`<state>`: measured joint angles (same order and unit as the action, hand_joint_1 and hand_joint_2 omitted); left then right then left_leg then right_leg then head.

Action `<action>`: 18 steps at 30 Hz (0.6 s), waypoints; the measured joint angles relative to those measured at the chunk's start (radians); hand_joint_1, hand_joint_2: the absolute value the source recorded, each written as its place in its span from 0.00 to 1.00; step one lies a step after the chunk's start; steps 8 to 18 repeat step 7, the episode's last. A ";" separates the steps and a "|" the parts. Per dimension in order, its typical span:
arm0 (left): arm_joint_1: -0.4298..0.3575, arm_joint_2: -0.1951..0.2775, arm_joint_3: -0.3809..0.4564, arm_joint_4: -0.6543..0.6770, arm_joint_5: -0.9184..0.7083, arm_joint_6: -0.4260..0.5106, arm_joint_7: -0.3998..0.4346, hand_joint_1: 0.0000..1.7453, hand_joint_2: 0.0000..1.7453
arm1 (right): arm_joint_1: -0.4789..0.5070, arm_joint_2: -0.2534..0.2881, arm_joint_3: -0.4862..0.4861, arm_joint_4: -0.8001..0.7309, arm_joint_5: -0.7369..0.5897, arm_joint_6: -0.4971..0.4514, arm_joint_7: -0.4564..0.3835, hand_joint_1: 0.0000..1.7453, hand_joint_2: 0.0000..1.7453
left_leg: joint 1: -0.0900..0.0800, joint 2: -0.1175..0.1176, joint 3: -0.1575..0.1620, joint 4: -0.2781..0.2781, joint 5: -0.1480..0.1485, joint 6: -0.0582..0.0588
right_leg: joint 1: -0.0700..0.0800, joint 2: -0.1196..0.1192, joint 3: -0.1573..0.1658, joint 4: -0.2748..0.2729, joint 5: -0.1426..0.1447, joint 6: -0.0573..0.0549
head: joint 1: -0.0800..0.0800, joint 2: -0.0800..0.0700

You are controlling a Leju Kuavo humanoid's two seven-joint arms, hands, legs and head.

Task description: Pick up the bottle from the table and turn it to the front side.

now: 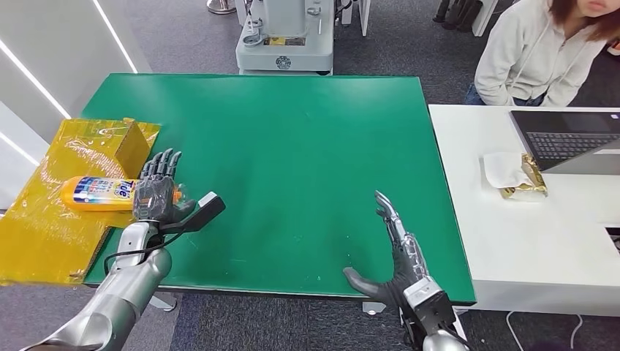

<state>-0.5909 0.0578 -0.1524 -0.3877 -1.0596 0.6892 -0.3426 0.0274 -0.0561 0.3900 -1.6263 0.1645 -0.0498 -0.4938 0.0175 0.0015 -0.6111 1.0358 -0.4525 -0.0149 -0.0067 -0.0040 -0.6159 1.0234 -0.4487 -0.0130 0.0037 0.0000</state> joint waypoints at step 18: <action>0.018 -0.080 0.031 -0.090 0.200 -0.019 -0.174 0.00 1.00 | 0.051 0.002 -0.003 -0.018 0.027 -0.032 0.000 0.00 1.00 | 0.000 0.000 -0.001 0.000 0.000 0.000 | 0.000 -0.001 0.000 0.000 0.000 0.000 | 0.000 0.000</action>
